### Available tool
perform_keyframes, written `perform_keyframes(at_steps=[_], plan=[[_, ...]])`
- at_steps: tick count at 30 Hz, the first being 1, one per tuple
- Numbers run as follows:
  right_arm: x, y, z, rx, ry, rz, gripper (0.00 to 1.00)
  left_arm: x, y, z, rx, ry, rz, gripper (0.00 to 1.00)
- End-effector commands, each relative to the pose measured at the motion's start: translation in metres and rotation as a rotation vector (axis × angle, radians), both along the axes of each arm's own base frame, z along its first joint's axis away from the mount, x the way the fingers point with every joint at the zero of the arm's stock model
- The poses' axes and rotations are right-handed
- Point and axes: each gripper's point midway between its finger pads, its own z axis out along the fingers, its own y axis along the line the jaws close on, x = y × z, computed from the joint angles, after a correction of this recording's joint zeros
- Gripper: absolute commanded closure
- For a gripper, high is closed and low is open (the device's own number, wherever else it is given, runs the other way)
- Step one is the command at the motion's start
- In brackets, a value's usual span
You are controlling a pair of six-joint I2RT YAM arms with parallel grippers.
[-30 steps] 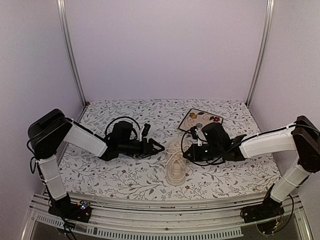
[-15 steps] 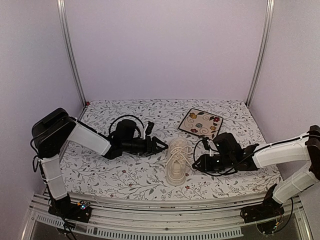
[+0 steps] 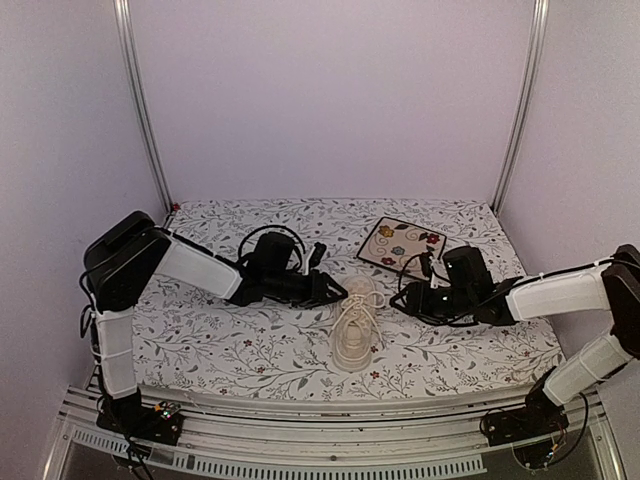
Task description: Tie the shoes
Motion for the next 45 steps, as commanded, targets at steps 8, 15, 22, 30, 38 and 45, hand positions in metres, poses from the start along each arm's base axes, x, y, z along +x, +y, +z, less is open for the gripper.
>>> perform_keyframes(at_steps=[8,15,22,30,38,45], plan=[[0.029,0.032,0.000,0.066,-0.038,0.078,0.47,-0.012,-0.010,-0.026,0.118,0.021,-0.059,0.64],[0.039,0.043,-0.004,0.067,-0.041,0.106,0.55,-0.016,-0.012,-0.027,0.120,0.027,-0.080,0.72],[0.037,0.045,-0.010,0.070,-0.029,0.121,0.63,-0.020,-0.016,-0.019,0.105,0.003,-0.094,0.72],[0.037,0.046,-0.011,0.069,-0.031,0.125,0.90,-0.021,-0.018,0.001,0.077,-0.044,-0.099,0.79],[0.036,0.046,-0.012,0.068,-0.030,0.126,0.95,-0.024,-0.016,0.012,0.063,-0.054,-0.095,0.79],[0.036,0.045,-0.012,0.069,-0.029,0.124,0.96,-0.029,-0.014,0.010,0.045,-0.032,-0.094,0.76]])
